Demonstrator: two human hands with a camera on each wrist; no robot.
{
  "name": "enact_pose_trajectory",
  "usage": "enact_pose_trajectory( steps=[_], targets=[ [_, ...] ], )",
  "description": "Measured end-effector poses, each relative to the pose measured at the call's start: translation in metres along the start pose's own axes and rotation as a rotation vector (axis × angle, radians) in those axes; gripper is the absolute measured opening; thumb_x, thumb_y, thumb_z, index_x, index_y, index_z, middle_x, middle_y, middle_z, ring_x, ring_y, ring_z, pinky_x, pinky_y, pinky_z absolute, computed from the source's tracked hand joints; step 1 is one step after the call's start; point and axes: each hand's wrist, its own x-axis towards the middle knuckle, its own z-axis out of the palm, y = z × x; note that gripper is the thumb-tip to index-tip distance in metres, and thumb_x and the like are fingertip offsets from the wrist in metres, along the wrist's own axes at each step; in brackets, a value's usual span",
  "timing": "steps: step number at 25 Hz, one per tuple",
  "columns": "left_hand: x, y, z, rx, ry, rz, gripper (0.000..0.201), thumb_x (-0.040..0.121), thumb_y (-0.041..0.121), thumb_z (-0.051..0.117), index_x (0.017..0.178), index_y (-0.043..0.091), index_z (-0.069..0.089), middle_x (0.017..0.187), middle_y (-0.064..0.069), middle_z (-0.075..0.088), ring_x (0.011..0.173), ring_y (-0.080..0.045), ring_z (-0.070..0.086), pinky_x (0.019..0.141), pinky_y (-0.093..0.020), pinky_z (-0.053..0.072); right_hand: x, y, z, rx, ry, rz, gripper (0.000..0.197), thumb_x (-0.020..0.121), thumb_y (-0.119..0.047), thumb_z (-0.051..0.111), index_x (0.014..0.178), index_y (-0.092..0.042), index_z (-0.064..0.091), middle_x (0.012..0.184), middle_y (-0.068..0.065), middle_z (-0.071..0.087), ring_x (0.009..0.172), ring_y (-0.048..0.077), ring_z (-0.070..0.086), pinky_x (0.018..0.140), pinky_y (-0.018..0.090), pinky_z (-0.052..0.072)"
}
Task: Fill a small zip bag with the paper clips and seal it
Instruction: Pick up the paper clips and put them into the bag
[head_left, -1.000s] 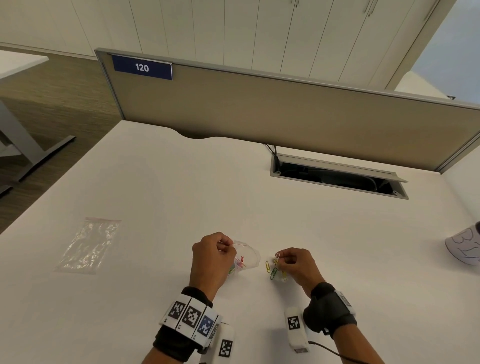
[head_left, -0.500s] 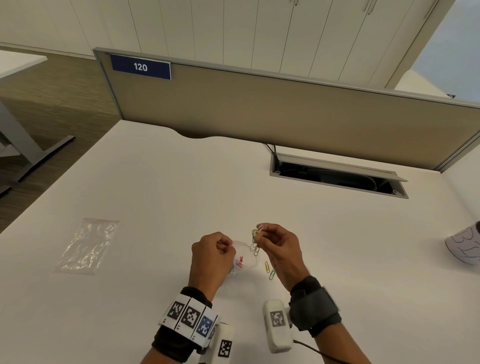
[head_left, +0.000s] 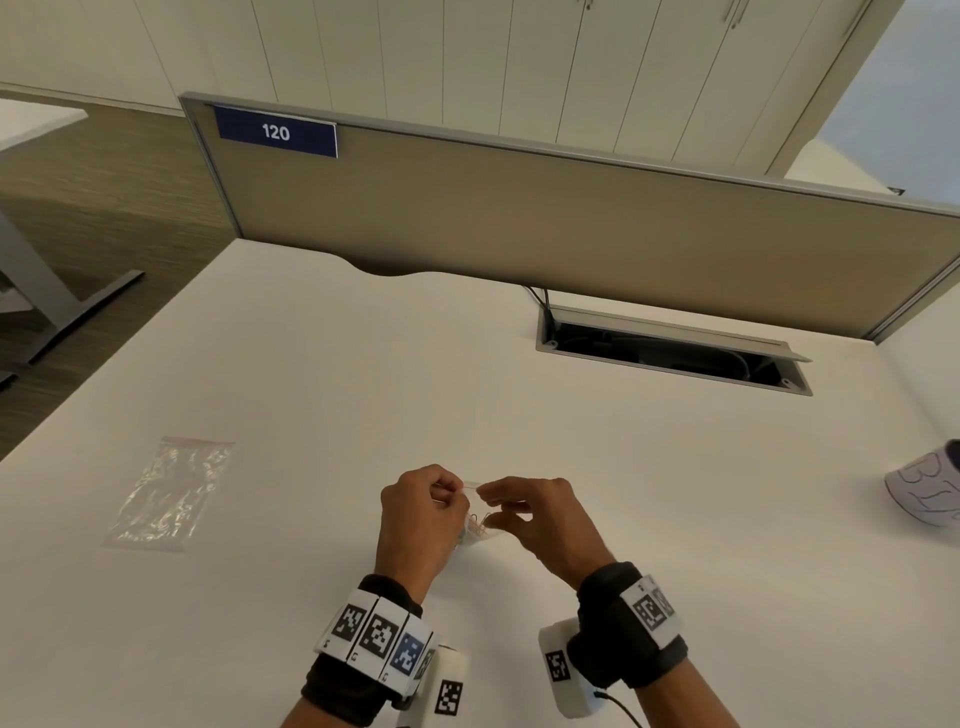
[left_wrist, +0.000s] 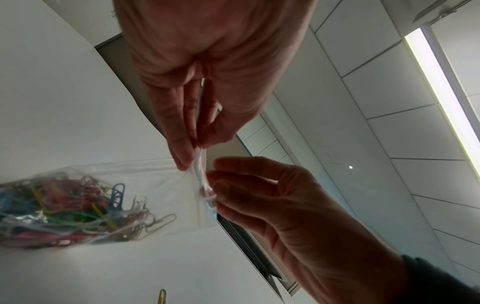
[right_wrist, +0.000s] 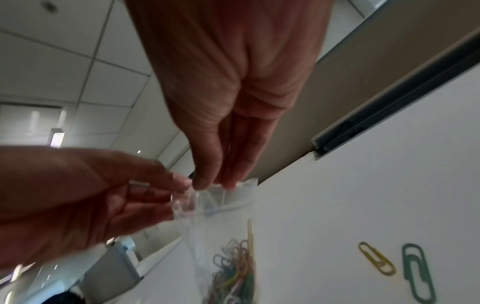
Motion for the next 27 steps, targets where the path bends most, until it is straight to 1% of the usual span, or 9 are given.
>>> enact_pose_trajectory(
  steps=[2, 4, 7, 9, 12, 16, 19, 23, 27],
  targets=[
    [0.000, 0.000, -0.002, -0.010, 0.001, -0.007, 0.005, 0.081, 0.006, 0.066, 0.085, 0.008, 0.069, 0.080, 0.002, 0.065, 0.068, -0.009, 0.062, 0.043, 0.001, 0.042, -0.003, 0.008, -0.012, 0.127, 0.131, 0.063, 0.025, 0.079, -0.007, 0.074, 0.102, -0.013, 0.071, 0.096, 0.005, 0.074, 0.086, 0.011, 0.070, 0.076, 0.015, 0.056],
    [0.001, -0.002, -0.004, -0.010, 0.013, 0.001, 0.005, 0.081, 0.006, 0.066, 0.085, 0.006, 0.070, 0.080, 0.001, 0.066, 0.073, -0.012, 0.064, 0.044, 0.001, 0.042, -0.007, 0.030, -0.025, 0.129, 0.237, 0.202, 0.030, 0.074, -0.004, 0.077, 0.101, -0.012, 0.068, 0.091, 0.006, 0.071, 0.083, 0.016, 0.068, 0.066, 0.012, 0.053],
    [0.002, -0.003, -0.004, -0.026, 0.025, -0.001, 0.006, 0.080, 0.004, 0.066, 0.083, 0.006, 0.071, 0.080, -0.003, 0.069, 0.069, -0.008, 0.063, 0.047, 0.002, 0.043, -0.021, 0.068, -0.030, -0.102, 0.049, 0.461, 0.046, 0.066, -0.007, 0.084, 0.106, -0.010, 0.060, 0.098, 0.004, 0.057, 0.085, 0.019, 0.057, 0.066, 0.018, 0.046],
    [0.002, -0.004, -0.002, -0.026, 0.023, 0.000, 0.006, 0.080, 0.004, 0.066, 0.082, 0.007, 0.071, 0.079, -0.002, 0.070, 0.066, -0.003, 0.061, 0.047, 0.001, 0.044, -0.028, 0.082, -0.020, -0.161, -0.012, 0.518, 0.047, 0.063, -0.007, 0.086, 0.097, -0.015, 0.054, 0.097, 0.003, 0.051, 0.083, 0.019, 0.052, 0.069, 0.023, 0.043],
    [0.001, -0.003, 0.001, -0.017, 0.011, 0.005, 0.006, 0.079, 0.005, 0.065, 0.081, 0.009, 0.070, 0.077, 0.001, 0.068, 0.065, 0.001, 0.060, 0.047, 0.000, 0.044, -0.026, 0.085, 0.002, -0.158, 0.009, 0.467, 0.041, 0.064, 0.001, 0.081, 0.089, -0.016, 0.054, 0.095, 0.005, 0.054, 0.079, 0.019, 0.052, 0.068, 0.023, 0.045],
    [0.002, -0.004, 0.000, -0.012, 0.010, 0.009, 0.007, 0.079, 0.006, 0.066, 0.080, 0.011, 0.070, 0.075, 0.003, 0.067, 0.064, 0.005, 0.058, 0.046, -0.001, 0.044, -0.014, 0.077, 0.012, -0.169, 0.029, 0.359, 0.036, 0.067, 0.008, 0.073, 0.095, -0.012, 0.063, 0.090, 0.003, 0.055, 0.078, 0.019, 0.053, 0.069, 0.027, 0.049],
    [0.002, -0.005, -0.002, -0.013, 0.016, 0.011, 0.006, 0.080, 0.005, 0.066, 0.081, 0.009, 0.070, 0.076, 0.002, 0.067, 0.064, 0.005, 0.058, 0.047, -0.001, 0.045, -0.006, 0.078, -0.001, -0.251, -0.106, 0.264, 0.041, 0.069, 0.010, 0.070, 0.103, -0.013, 0.068, 0.092, 0.000, 0.050, 0.083, 0.017, 0.051, 0.069, 0.026, 0.045],
    [0.002, -0.005, 0.001, -0.016, 0.014, 0.011, 0.007, 0.079, 0.005, 0.066, 0.080, 0.009, 0.070, 0.075, 0.001, 0.067, 0.064, 0.005, 0.058, 0.047, 0.000, 0.044, 0.002, 0.079, -0.012, -0.339, -0.216, 0.242, 0.031, 0.073, 0.006, 0.068, 0.094, -0.015, 0.071, 0.092, 0.001, 0.047, 0.089, 0.023, 0.054, 0.076, 0.032, 0.050],
    [0.002, -0.004, 0.002, -0.010, 0.007, 0.005, 0.006, 0.079, 0.005, 0.066, 0.080, 0.009, 0.070, 0.075, 0.001, 0.067, 0.064, 0.002, 0.059, 0.046, -0.001, 0.044, 0.008, 0.080, -0.011, -0.423, -0.275, 0.193, 0.011, 0.077, -0.001, 0.070, 0.086, -0.008, 0.067, 0.089, 0.001, 0.046, 0.080, 0.019, 0.049, 0.065, 0.023, 0.041]
  ],
)
